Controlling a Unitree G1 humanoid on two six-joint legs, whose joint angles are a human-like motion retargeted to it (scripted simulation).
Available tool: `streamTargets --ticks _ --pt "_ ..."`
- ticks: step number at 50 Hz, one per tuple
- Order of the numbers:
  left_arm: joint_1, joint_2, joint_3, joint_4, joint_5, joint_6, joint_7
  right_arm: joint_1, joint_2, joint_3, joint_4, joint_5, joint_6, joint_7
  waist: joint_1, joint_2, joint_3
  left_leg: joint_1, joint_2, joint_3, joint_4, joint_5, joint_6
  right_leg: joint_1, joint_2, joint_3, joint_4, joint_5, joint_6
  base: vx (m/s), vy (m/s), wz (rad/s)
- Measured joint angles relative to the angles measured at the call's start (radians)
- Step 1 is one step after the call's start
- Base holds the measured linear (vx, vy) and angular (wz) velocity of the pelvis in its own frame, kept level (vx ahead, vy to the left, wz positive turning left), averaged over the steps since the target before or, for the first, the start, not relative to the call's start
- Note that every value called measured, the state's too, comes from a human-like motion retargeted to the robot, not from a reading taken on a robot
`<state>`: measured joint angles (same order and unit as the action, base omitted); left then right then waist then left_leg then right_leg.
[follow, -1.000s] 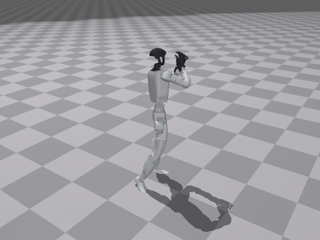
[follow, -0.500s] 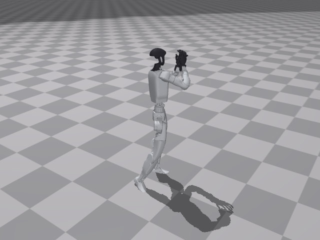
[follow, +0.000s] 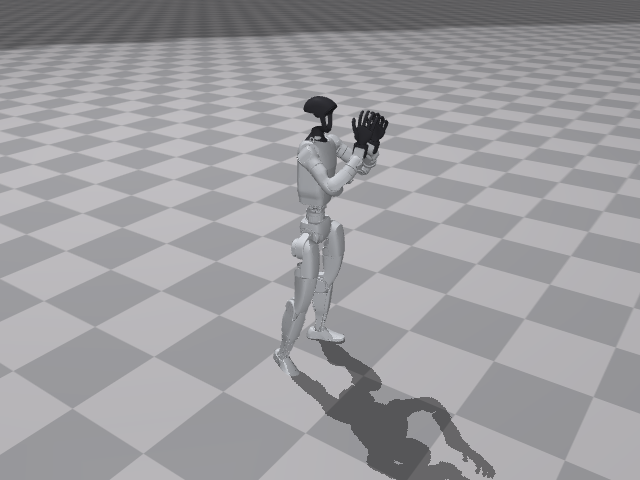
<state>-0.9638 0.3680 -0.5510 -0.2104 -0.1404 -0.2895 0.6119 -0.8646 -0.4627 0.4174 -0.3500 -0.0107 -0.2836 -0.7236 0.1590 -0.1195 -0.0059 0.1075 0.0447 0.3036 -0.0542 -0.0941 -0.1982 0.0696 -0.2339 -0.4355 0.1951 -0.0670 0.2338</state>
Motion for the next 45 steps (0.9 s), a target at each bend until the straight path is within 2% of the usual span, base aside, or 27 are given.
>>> streamTargets --ticks 2,5,7,10,11,13,18,20,23,25,28,31,35,38,40,42,45 --pt "-0.044 -0.026 -0.052 0.029 0.009 0.008 -0.025 -0.026 0.03 0.035 -0.007 -0.01 0.01 0.059 -0.035 0.006 0.0 0.011 0.01 0.062 0.008 -0.01 0.009 -0.013 0.017 0.06 -0.023 0.008 0.019 -0.04 -0.15 -1.68" --pt "-0.08 -0.037 -0.087 0.054 0.018 -0.007 -0.033 -0.019 0.047 0.013 0.0 -0.007 0.007 0.069 -0.078 0.025 -0.002 0.021 0.046 0.165 0.014 -0.013 0.01 -0.044 0.071 0.155 -0.067 0.034 0.028 -0.06 -0.22 -1.83" --pt "-0.071 -0.025 -0.07 0.047 0.001 -0.022 -0.053 -0.004 0.025 -0.026 0.016 0.01 0.008 0.09 -0.107 0.04 0.0 0.031 0.073 0.234 0.019 -0.011 0.006 -0.06 0.111 0.214 -0.092 0.054 0.028 -0.07 -0.26 -1.81" --pt "-0.041 -0.02 -0.015 0.044 -0.022 -0.036 -0.015 0.012 -0.003 -0.091 0.053 -0.016 0.028 -0.012 -0.153 0.058 0.006 0.054 0.106 0.329 0.027 -0.005 0.0 -0.073 0.162 0.294 -0.123 0.081 0.028 -0.05 -0.25 -1.66" --pt "-0.036 -0.034 -0.006 0.049 -0.028 -0.017 -0.029 0.015 0.003 -0.093 0.063 0.022 0.043 0.031 -0.169 0.064 0.01 0.062 0.114 0.357 0.033 -0.006 0.004 -0.074 0.174 0.317 -0.133 0.09 0.028 -0.04 -0.23 -1.56" --pt "-0.039 -0.066 -0.012 0.062 -0.043 0.002 -0.039 0.005 0.013 -0.083 0.065 0.049 0.067 0.092 -0.203 0.075 0.017 0.079 0.128 0.414 0.043 -0.003 0.008 -0.075 0.199 0.364 -0.152 0.107 0.028 -0.04 -0.23 -1.49" --pt "-0.07 -0.102 -0.099 0.077 -0.051 -0.037 -0.012 -0.042 -0.01 0.017 0.03 -0.062 0.046 0.076 -0.289 0.103 0.032 0.118 0.156 0.541 0.07 0.007 0.012 -0.07 0.251 0.47 -0.199 0.145 0.028 -0.02 -0.22 -1.35" --pt "-0.057 -0.089 -0.085 0.066 -0.039 -0.026 -0.042 -0.028 -0.024 0.002 0.041 -0.034 0.064 0.121 -0.318 0.112 0.039 0.134 0.163 0.585 0.081 0.008 0.02 -0.064 0.265 0.507 -0.217 0.158 0.028 -0.01 -0.19 -1.19" --pt "-0.02 -0.086 -0.014 0.057 -0.038 -0.057 -0.011 0.006 -0.043 -0.083 0.039 -0.068 0.055 0.036 -0.352 0.125 0.038 0.155 0.174 0.642 0.095 0.014 0.021 -0.055 0.288 0.554 -0.243 0.176 0.028 0.0 -0.19 -1.04" --pt "-0.016 -0.1 0.015 0.061 -0.042 -0.053 0.004 0.012 -0.029 -0.113 0.038 -0.078 0.063 -0.009 -0.374 0.128 0.048 0.171 0.176 0.677 0.098 0.018 0.024 -0.047 0.298 0.586 -0.26 0.187 0.028 0.0 -0.15 -0.91" --pt "-0.049 -0.15 -0.037 0.067 -0.058 -0.048 -0.037 -0.011 -0.051 -0.044 0.002 -0.09 0.064 0.09 -0.394 0.142 0.059 0.193 0.181 0.716 0.101 0.02 0.031 -0.034 0.312 0.619 -0.281 0.202 0.028 0.01 -0.14 -0.73" --pt "-0.079 -0.165 -0.081 0.066 -0.052 -0.07 -0.04 -0.03 -0.074 0.009 -0.033 -0.129 0.056 0.109 -0.418 0.16 0.064 0.211 0.184 0.746 0.099 0.022 0.034 -0.03 0.327 0.648 -0.282 0.205 0.028 0.02 -0.11 -0.56" --pt "-0.07 -0.156 -0.017 0.046 -0.028 -0.089 -0.061 -0.003 -0.104 -0.083 -0.054 -0.149 0.054 0.099 -0.449 0.179 0.074 0.226 0.185 0.771 0.095 0.022 0.035 -0.028 0.339 0.674 -0.282 0.207 0.028 0.01 -0.08 -0.35" --pt "-0.083 -0.196 0.032 0.058 -0.015 -0.087 0.007 0.02 -0.087 -0.166 -0.074 -0.162 0.07 -0.039 -0.462 0.187 0.077 0.23 0.184 0.78 0.092 0.021 0.037 -0.031 0.344 0.686 -0.282 0.207 0.028 0.0 -0.06 -0.21" --pt "-0.109 -0.228 0.007 0.074 -0.015 -0.073 -0.013 0.009 -0.084 -0.152 -0.08 -0.162 0.077 -0.002 -0.468 0.189 0.074 0.232 0.183 0.785 0.091 0.02 0.038 -0.031 0.346 0.694 -0.282 0.206 0.028 0.0 -0.03 -0.09" --pt "-0.141 -0.242 -0.045 0.089 -0.022 -0.061 -0.059 -0.023 -0.107 -0.087 -0.079 -0.171 0.078 0.099 -0.473 0.189 0.07 0.234 0.183 0.789 0.092 0.019 0.039 -0.032 0.347 0.701 -0.282 0.205 0.028 0.0 0.0 0.0" --pt "-0.163 -0.223 -0.079 0.099 -0.02 -0.063 -0.065 -0.045 -0.133 -0.047 -0.07 -0.168 0.076 0.119 -0.482 0.195 0.073 0.238 0.183 0.795 0.091 0.021 0.039 -0.031 0.349 0.709 -0.282 0.203 0.028 0.0 0.0 0.0"
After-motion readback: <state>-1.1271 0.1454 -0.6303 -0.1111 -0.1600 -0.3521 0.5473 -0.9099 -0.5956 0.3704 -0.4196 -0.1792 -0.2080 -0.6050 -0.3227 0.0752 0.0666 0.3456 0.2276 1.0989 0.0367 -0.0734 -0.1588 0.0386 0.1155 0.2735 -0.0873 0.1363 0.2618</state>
